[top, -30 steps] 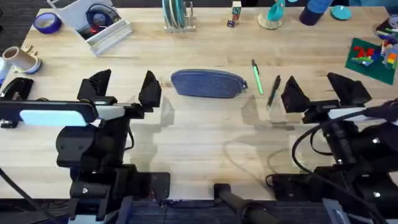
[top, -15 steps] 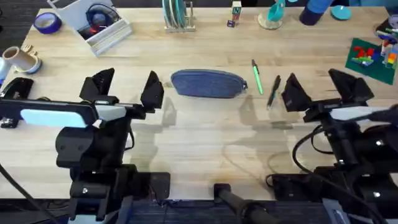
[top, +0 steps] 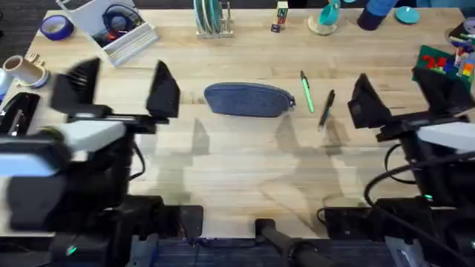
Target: Unzip the bag, pick up the pens from the table one at a time and place them inside, then zip the bag closed.
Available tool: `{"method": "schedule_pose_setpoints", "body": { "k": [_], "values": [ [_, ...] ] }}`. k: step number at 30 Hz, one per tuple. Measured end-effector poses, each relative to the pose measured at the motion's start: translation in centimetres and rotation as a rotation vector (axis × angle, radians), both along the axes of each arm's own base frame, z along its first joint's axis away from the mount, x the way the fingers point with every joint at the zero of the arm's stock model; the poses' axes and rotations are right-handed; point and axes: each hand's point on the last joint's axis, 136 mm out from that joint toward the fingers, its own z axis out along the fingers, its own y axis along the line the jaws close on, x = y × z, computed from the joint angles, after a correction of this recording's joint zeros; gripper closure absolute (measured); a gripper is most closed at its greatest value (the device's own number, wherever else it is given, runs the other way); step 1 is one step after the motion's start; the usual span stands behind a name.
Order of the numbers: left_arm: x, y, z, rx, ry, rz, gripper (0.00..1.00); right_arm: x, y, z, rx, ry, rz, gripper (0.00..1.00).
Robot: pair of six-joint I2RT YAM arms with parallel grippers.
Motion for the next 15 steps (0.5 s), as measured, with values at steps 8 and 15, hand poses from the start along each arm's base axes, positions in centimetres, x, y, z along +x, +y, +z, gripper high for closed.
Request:
{"method": "schedule_pose_setpoints", "body": {
  "k": [8, 15],
  "values": [
    [-0.4, 0.4, 5.6, 0.013, 0.058, 0.028, 0.007, -1.7, 0.0, 3.1, 0.005, 0.037, 0.0, 0.005],
    [1.0, 0.5, 9.8, 0.019, 0.247, 0.029, 0.007, -3.1, -0.5, 6.9, 0.009, 0.131, -0.025, 0.006]
  ]
}}
